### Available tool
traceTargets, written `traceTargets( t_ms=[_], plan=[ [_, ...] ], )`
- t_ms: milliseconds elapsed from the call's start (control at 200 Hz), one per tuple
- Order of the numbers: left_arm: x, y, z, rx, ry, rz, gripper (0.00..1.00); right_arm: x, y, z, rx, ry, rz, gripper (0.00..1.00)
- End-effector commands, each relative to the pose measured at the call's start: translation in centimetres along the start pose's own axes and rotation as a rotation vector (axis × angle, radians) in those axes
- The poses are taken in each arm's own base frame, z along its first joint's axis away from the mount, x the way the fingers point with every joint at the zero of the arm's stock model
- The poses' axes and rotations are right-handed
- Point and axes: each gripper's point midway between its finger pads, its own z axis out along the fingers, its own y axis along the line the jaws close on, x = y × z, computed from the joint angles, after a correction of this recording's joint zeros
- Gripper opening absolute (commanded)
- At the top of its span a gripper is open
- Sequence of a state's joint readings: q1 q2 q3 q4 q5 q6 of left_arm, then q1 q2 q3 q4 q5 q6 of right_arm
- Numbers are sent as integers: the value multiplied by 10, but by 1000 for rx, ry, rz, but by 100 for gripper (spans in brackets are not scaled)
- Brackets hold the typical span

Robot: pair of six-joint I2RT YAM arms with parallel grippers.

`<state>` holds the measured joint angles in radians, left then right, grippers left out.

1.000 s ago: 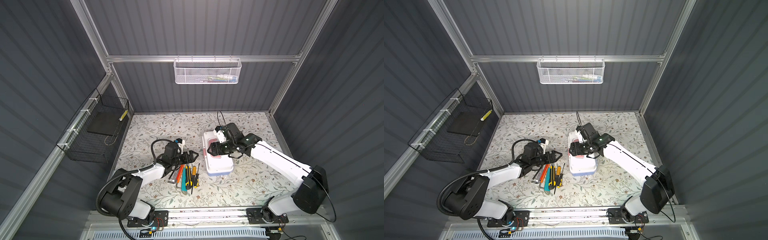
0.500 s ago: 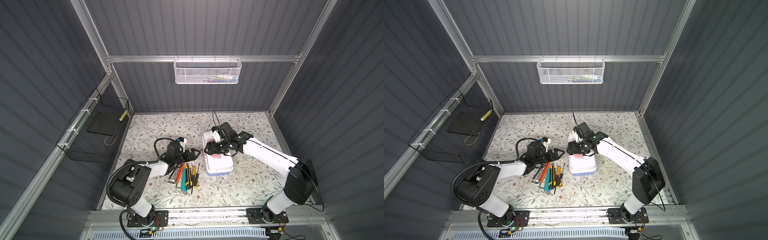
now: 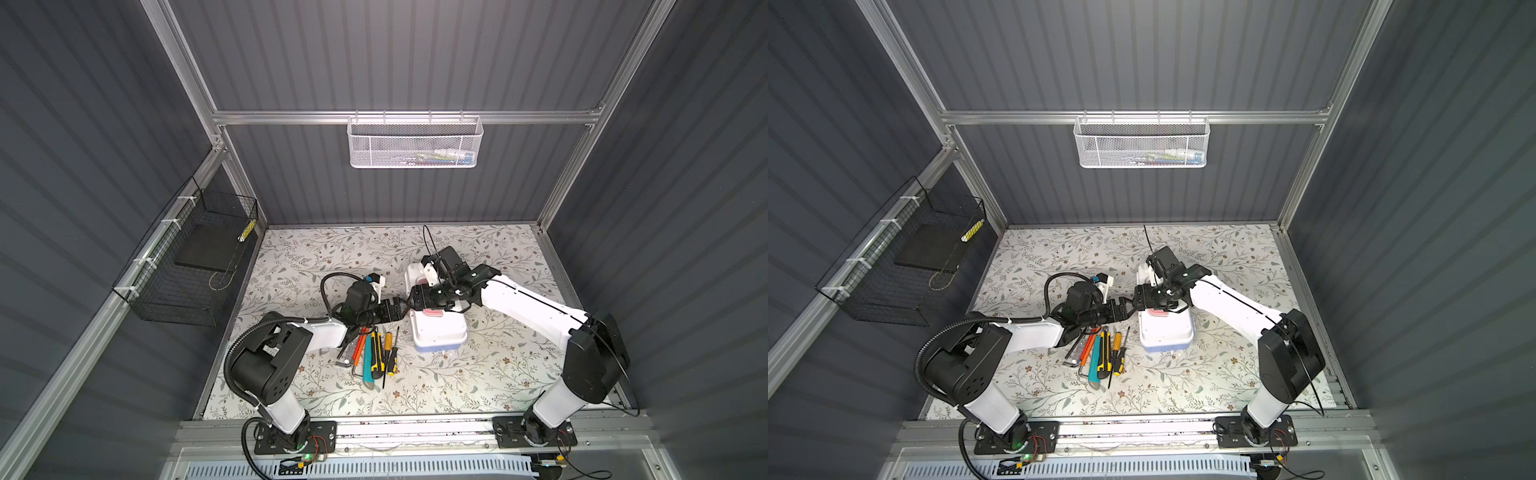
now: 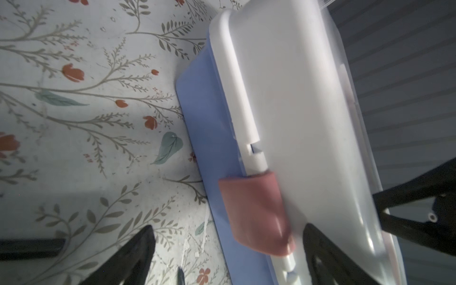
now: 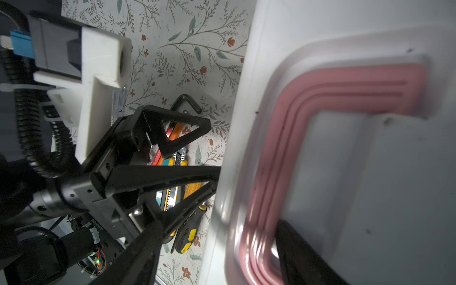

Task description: Pack the tool kit

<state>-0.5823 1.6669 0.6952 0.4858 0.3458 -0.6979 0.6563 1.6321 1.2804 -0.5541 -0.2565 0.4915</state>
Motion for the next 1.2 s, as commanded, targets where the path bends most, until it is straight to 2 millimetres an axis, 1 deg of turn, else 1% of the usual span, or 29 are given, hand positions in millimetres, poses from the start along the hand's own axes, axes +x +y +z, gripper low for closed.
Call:
traceTargets(
  t_ms=[0,60,80,150,185,220,240,305,395,420,550,711,826,951,1016,1121,1196],
  plan=[
    [3,-3,7,-13,26,37,93,11,-1,6,-42,24,36,75],
    [3,-4,8,-14,30,36,93,11,-3,5,-59,16,51,75],
    [2,-4,8,-14,30,35,93,14,1,4,-97,30,54,75],
    [2,-5,9,-13,32,39,93,14,3,2,-152,25,63,75],
    [1,-5,9,-15,32,40,93,14,6,1,-186,23,60,75],
    [1,-7,10,-13,32,43,93,19,10,-1,-230,43,57,75],
    [0,-7,10,-13,32,43,93,16,15,-2,-264,33,42,75],
    [0,-9,11,-12,36,46,93,20,25,-7,-334,61,31,75],
    [-3,-17,10,-2,35,64,93,22,34,-12,-417,75,18,75],
    [-7,-15,10,-27,14,71,93,22,37,-13,-439,76,16,75],
    [-8,-20,7,-40,14,97,94,21,40,-20,-513,68,24,74],
    [-4,-26,5,-37,27,127,94,21,50,-40,-610,33,-35,74],
    [0,-24,4,-48,31,132,94,25,57,-58,-699,-1,-87,74],
    [1,-23,3,-54,31,123,94,24,58,-77,-797,-58,-112,74],
    [1,-22,3,-56,28,117,94,24,54,-81,-810,-77,-115,74],
    [0,-25,1,-53,23,118,94,23,39,-81,-764,-94,-86,73],
    [0,-22,-1,-74,24,116,94,21,23,-79,-657,-110,-45,72]
  ],
)
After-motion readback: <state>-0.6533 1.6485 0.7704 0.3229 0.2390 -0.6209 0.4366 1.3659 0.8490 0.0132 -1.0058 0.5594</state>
